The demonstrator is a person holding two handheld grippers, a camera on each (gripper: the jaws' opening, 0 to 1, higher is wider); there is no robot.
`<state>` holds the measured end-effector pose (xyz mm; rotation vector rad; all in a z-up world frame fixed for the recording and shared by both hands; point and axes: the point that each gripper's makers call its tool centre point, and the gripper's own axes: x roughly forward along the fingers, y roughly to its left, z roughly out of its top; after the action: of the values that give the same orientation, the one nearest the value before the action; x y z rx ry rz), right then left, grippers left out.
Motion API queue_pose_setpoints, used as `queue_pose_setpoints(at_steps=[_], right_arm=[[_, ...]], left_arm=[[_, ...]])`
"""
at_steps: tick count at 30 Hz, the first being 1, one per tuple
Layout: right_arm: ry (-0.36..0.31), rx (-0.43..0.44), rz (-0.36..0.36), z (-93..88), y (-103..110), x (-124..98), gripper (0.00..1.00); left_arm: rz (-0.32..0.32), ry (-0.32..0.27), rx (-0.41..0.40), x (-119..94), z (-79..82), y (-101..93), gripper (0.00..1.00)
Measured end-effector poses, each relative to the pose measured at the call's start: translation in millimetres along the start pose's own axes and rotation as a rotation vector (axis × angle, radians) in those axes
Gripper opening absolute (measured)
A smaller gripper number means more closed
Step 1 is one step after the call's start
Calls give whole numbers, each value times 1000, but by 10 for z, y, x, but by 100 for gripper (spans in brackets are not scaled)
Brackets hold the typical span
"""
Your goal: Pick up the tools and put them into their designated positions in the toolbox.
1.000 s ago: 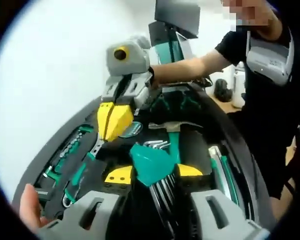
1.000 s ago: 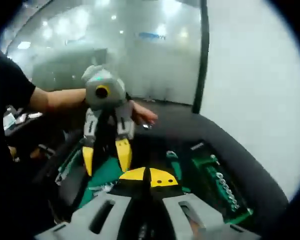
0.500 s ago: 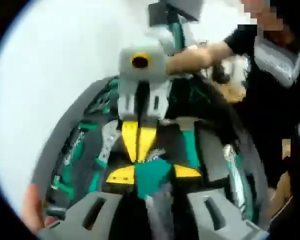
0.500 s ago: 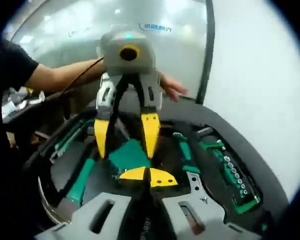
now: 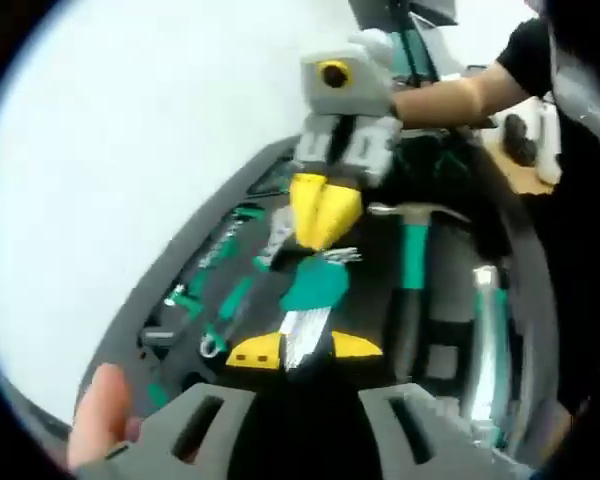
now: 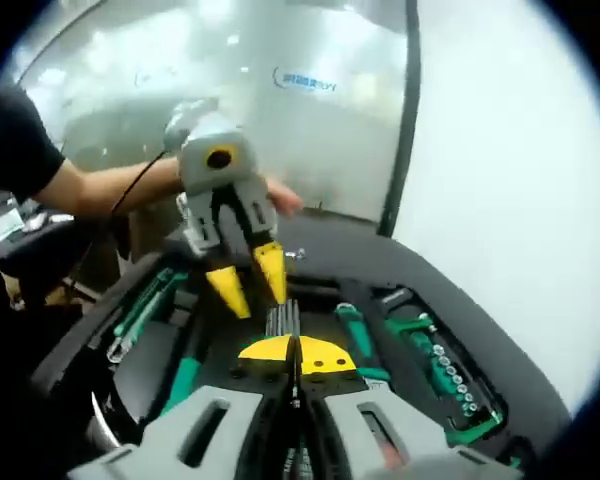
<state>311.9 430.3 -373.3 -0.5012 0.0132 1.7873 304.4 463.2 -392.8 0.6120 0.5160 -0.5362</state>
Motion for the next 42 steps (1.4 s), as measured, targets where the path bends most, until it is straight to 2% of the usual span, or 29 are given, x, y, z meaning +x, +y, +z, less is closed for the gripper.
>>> queue_pose_setpoints(at_steps=[1,2,3,5,7,10,11,13,14,15,16,17,22,23,27,28,29,30,31,33,34,35,36,37,38,39,40,41,42], right_arm=[[26,-4,-8,-42,15,28,0],[28,0,-10,-56,16,45,0],[37,-6,-7,-89,-7,49,0],[39,-28,-8,-85,18,30,0],[13,-90,-62,14,-43,-20,0],[18,-90,-62,95,28,-10,0],[27,-88,-49,80,71,23,0],[103,-148,-33,-69,141,106,0],[52,-134,-87,-23,86,151,0],[93,-115,-62,-91,125,141,0],[91,-109,-60,-86,126,134,0],[93,-107,-61,-116,90,115,0],[86,-122,-85,-127,89,119,0],[92,-91,-85,-135,74,123,0],[107,-82,-81,-139,81,147,0],[118,-90,-89,-147,79,157,0],[142,-155,-105,-150,66,162,0],[230,-150,-112,-282,81,151,0],[205,-190,-136,-207,56,159,0],[239,-243,-136,-202,54,167,0],[241,-251,-134,-186,53,178,0],[234,-206,-131,-181,28,177,0],[221,-169,-131,-153,93,143,0],[217,-151,-118,-153,98,106,0],[273,-57,-150,-274,-57,1,0],[243,-19,-232,-237,-316,-87,0],[162,-13,-262,-78,-445,-200,0],[149,-14,-266,10,-426,-259,1],[110,-38,-308,122,-469,-449,4]], left_arm=[[-27,31,-42,24,-16,-72,2],[-34,-4,-89,39,71,-80,0],[-25,0,-123,57,84,-65,0],[-4,21,-137,130,63,-5,0],[1,25,-119,185,69,7,0],[-11,4,-129,201,119,-50,0],[-18,-28,-132,223,152,-58,0],[-1,-33,-126,239,133,-51,0],[1,-37,-120,245,124,-52,0],[3,-52,-57,246,135,-64,0],[9,-61,-16,247,143,-53,0],[12,-40,-29,251,106,-77,0],[35,9,7,267,119,-55,0],[33,19,-1,261,111,-38,0],[-1,58,-57,266,89,-41,0],[-7,68,-70,259,86,-59,0],[-9,85,-84,268,80,-66,0],[-11,117,-83,300,33,-80,0],[4,119,-86,291,30,-58,0],[25,116,-94,238,25,-44,0],[38,108,-99,227,33,-33,0],[56,91,-98,228,56,-37,0],[84,70,-110,215,70,-25,0],[118,66,-149,192,46,5,0],[129,65,-197,140,12,8,0],[163,41,-252,73,-7,47,0],[246,-61,-288,-67,15,171,0],[307,-138,-319,-212,13,254,0],[353,-216,-395,-356,-48,357,0]])
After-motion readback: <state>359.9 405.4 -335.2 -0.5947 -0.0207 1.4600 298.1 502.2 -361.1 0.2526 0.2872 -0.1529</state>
